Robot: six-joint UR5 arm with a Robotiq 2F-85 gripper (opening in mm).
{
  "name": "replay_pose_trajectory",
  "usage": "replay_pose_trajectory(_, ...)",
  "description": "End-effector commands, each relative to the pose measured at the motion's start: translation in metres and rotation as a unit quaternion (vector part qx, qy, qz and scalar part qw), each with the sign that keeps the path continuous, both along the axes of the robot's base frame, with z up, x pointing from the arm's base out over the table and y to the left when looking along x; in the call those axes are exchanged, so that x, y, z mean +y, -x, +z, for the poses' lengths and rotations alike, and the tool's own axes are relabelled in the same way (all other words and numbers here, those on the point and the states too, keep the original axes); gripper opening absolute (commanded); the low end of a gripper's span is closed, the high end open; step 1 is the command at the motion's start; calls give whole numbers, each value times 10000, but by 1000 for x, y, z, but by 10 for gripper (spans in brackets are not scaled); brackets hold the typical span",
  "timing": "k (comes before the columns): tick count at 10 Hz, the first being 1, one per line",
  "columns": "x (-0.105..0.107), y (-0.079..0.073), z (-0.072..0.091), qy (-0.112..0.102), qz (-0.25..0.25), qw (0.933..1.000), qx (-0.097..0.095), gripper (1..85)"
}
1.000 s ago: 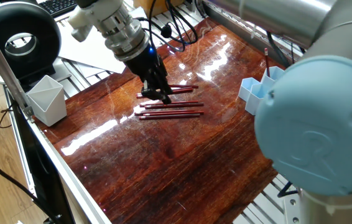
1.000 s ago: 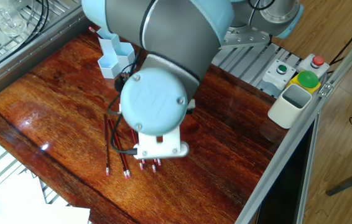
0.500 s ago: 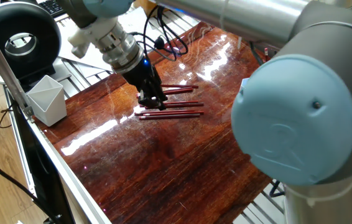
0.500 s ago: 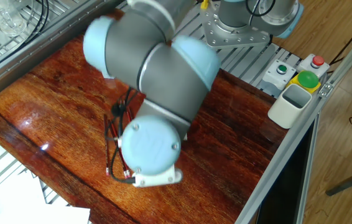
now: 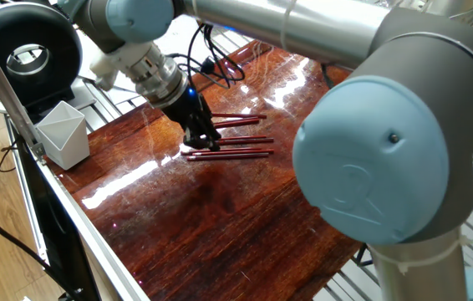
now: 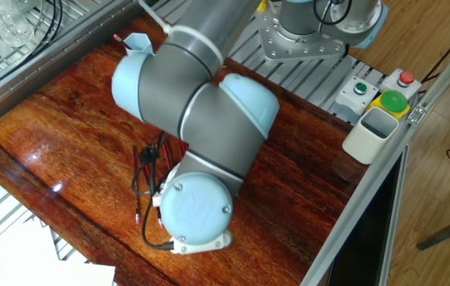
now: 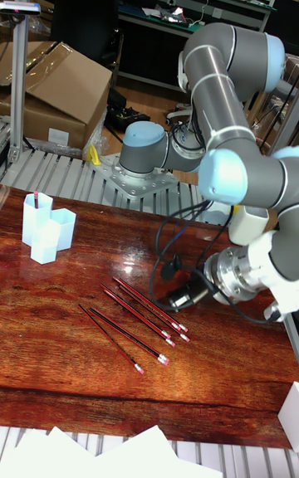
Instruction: Put the pen into the pen holder
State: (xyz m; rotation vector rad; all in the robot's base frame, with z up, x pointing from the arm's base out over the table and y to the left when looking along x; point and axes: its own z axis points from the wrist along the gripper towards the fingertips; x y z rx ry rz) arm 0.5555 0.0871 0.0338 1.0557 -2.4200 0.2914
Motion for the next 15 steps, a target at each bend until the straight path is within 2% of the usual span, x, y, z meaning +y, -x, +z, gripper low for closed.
replay_pose_trajectory(1, 3, -8, -15, -31, 64, 10000, -52, 337)
replay_pose_trajectory(5, 15, 2, -18, -74, -59, 10000, -5, 337)
replay_pose_trajectory(10, 24, 3, -26, -166, -156, 9997, -53, 330)
replay_pose_trajectory(15, 28, 6, -28, -183, -196, 9996, -52, 330)
